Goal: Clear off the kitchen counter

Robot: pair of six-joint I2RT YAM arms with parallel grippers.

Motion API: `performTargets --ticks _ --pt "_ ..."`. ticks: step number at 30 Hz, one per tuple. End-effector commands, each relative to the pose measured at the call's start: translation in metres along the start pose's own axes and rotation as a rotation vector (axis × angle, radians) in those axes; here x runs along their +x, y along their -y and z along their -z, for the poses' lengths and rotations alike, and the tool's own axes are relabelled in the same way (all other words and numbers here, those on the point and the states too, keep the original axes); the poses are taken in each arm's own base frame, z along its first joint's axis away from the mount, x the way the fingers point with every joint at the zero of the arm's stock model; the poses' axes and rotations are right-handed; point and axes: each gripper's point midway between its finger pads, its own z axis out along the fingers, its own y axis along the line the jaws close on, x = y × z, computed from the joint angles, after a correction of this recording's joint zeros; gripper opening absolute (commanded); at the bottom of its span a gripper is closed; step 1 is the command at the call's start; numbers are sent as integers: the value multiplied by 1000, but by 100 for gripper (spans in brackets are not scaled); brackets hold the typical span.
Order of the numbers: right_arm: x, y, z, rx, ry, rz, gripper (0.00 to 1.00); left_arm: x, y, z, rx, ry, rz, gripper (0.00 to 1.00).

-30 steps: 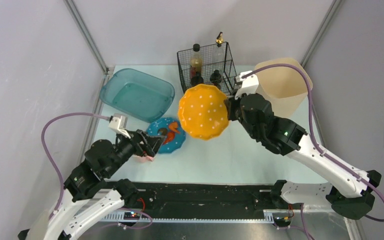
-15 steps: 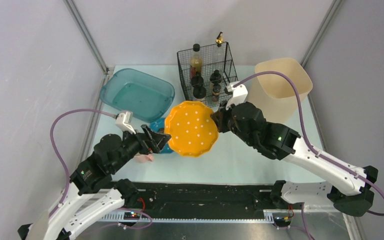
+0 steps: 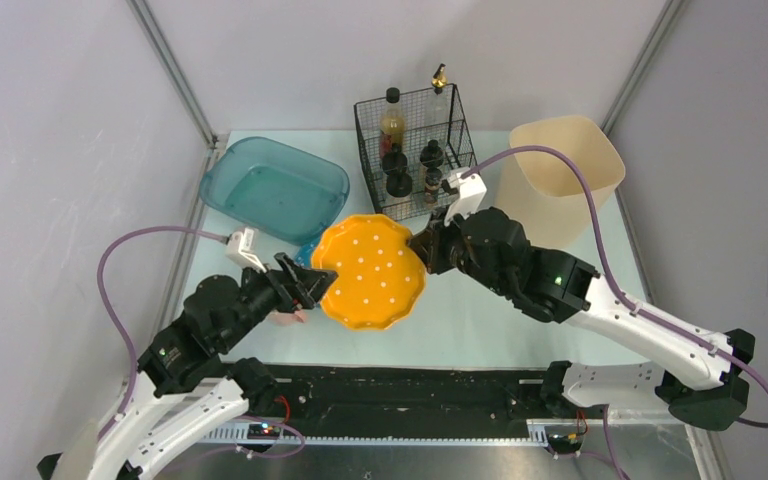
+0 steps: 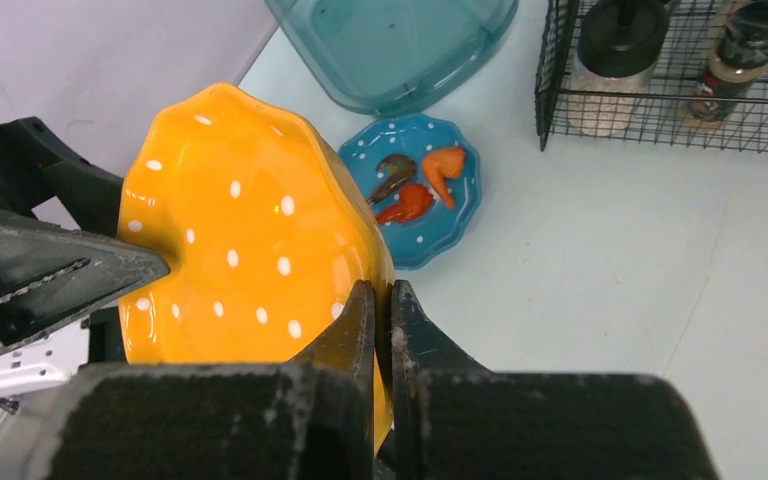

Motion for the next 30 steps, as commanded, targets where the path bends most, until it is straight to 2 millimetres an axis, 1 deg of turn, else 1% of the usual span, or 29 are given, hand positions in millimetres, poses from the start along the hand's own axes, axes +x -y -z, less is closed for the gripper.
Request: performTargets --ticks 1,8,12,14,18,24,29,30 --pt "-59 -44 19 -188 175 -145 0 -9 5 2 16 36 21 86" --pt "-52 -48 24 -223 139 -110 0 -5 8 3 37 18 15 79" --pt "-47 -48 23 -223 123 -98 0 0 10 3 52 -6 15 71" --pt "-47 -48 22 -225 120 -96 0 2 11 3 62 -17 18 64" --pt "-46 -47 18 -216 120 -97 0 7 17 5 93 -43 28 53" --pt "-45 -49 12 -218 117 -104 0 9 25 11 142 -63 33 43" --pt "-48 -45 6 -216 116 -126 0 14 32 16 186 -92 29 38" --pt "-48 -46 6 -223 112 -130 0 15 33 16 190 -96 28 35"
